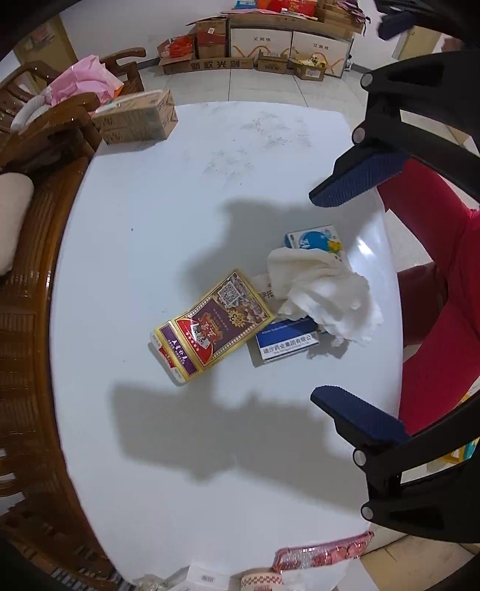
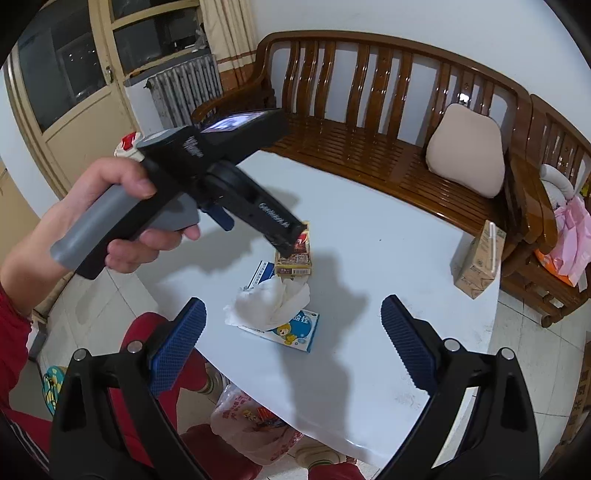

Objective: Collect trash
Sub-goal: 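Grasp the gold-purple card box with the left gripper while the right grasps the white tissue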

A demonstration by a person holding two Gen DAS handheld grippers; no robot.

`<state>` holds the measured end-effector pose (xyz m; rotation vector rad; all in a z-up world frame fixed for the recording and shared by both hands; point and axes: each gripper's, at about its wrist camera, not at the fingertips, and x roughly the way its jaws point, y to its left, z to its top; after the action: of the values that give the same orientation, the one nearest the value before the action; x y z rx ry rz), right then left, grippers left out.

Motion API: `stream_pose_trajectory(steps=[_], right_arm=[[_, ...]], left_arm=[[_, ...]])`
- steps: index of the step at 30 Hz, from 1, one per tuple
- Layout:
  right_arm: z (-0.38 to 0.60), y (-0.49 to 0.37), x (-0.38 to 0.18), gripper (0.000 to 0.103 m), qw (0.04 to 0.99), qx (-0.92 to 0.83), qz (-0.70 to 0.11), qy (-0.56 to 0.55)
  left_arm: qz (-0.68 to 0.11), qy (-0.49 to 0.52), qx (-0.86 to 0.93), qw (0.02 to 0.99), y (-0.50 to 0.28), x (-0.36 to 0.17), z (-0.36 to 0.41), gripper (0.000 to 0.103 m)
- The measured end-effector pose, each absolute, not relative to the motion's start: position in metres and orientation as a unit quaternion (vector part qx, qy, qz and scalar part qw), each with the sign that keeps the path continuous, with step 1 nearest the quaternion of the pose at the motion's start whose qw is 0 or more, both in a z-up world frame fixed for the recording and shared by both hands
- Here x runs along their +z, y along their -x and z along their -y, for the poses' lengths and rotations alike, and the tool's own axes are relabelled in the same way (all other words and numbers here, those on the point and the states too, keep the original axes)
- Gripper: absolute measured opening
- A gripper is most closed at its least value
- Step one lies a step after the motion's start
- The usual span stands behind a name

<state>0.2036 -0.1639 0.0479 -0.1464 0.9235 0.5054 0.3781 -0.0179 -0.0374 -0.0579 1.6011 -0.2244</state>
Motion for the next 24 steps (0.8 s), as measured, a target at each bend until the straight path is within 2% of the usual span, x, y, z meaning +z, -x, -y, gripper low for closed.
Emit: stream_pose_trajectory(steps=[14,24], right_arm=[[0.117,-0.229,-0.065,0.093,0.812,0.288,-0.501,0.083],[0.109,-0.264,-0.099,0.093,0.798,0.311,-0.515,0.041]], left_arm=[[-0.756,0.105,-0.089,0.639,-0.414,-0.114,0.005,0.095],[-0.766,0.147,-0.081,0.621,-0.435,-0.143,-0.005,0.095]])
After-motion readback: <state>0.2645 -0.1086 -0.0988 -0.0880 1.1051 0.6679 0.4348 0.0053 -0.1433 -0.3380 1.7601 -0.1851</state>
